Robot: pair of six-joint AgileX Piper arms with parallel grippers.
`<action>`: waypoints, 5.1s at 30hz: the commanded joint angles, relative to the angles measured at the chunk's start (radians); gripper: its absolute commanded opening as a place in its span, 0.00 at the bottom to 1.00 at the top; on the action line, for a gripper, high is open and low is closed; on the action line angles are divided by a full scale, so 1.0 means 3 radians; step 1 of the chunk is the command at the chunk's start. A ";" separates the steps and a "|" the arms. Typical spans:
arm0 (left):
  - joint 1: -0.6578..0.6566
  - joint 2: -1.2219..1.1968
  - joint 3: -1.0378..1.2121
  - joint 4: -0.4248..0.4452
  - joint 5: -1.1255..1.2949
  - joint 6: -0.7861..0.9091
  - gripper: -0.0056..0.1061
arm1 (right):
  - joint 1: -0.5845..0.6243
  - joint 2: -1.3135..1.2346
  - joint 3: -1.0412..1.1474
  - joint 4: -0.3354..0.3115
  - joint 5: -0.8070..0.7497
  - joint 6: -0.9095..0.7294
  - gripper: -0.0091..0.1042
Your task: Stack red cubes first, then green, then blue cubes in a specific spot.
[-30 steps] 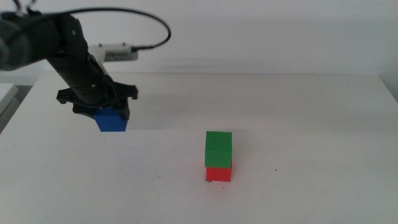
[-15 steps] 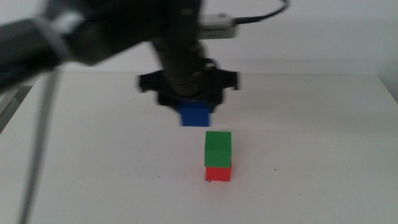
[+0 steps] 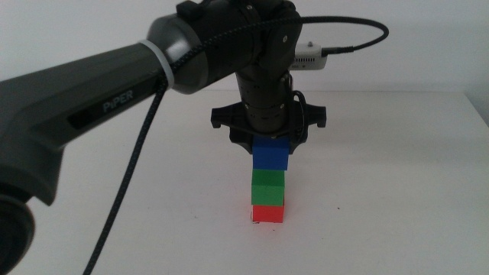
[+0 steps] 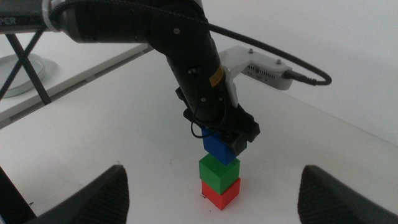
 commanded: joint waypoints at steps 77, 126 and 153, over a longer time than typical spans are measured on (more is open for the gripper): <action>-0.0002 -0.0918 -0.0057 0.0577 0.0000 0.0299 0.89 | -0.0019 -0.0013 0.0016 -0.0019 -0.0026 0.0000 0.80; 0.2340 -0.4735 0.3041 -0.0500 -0.1320 0.1851 0.89 | -0.0019 -0.0152 0.0306 -0.0019 -0.0223 0.0000 0.80; 0.2340 -0.6603 0.6043 -0.0595 -0.3237 0.1851 0.89 | -0.2412 -0.2194 0.3109 -0.0364 -0.1477 0.0000 0.80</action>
